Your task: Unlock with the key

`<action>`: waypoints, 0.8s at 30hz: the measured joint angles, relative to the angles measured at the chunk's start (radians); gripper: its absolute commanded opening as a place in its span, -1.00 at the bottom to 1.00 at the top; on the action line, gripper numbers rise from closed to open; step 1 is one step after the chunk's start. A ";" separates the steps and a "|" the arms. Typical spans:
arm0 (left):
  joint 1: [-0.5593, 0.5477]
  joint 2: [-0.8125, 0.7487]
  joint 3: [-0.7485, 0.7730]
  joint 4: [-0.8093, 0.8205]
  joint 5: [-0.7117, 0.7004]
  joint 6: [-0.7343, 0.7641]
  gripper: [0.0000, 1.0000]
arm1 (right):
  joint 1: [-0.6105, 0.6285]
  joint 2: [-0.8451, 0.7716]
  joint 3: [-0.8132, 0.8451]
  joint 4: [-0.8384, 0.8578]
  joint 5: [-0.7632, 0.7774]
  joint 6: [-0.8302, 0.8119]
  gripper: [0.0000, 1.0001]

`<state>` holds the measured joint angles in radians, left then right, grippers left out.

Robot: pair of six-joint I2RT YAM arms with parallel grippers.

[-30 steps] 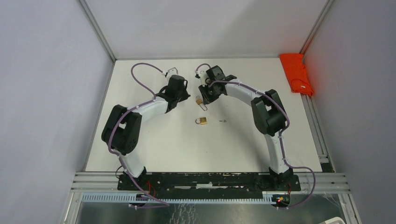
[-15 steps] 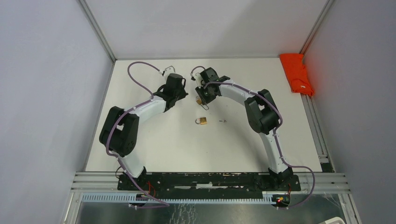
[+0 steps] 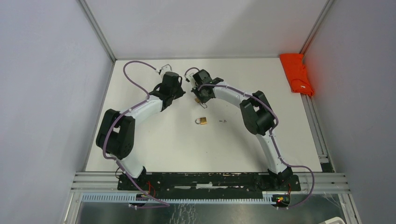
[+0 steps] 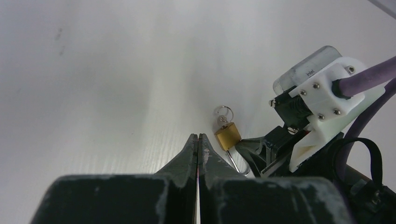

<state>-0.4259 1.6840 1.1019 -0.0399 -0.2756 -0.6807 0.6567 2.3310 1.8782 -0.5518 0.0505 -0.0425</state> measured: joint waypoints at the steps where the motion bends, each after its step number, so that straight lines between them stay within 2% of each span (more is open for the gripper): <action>1: 0.005 0.001 0.000 0.001 0.019 0.000 -0.96 | 0.000 -0.006 -0.010 0.010 0.000 0.000 -1.00; 6: 0.069 0.032 -0.021 0.074 0.201 -0.020 -0.90 | -0.018 -0.039 -0.062 0.035 -0.064 0.014 -1.00; 11: 0.137 0.126 -0.034 0.153 0.392 -0.037 -0.76 | -0.060 -0.097 -0.145 0.066 -0.178 0.055 -1.00; 15: 0.134 0.185 -0.032 0.183 0.520 -0.046 -0.59 | -0.084 -0.165 -0.209 0.106 -0.240 0.074 -1.00; 24: 0.125 0.232 -0.014 0.267 0.701 -0.079 -0.41 | -0.081 -0.235 -0.233 0.193 -0.320 0.085 -1.00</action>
<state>-0.3012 1.9156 1.0874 0.2272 0.4252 -0.7601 0.5755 2.0964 1.6455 -0.3584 -0.2695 0.0422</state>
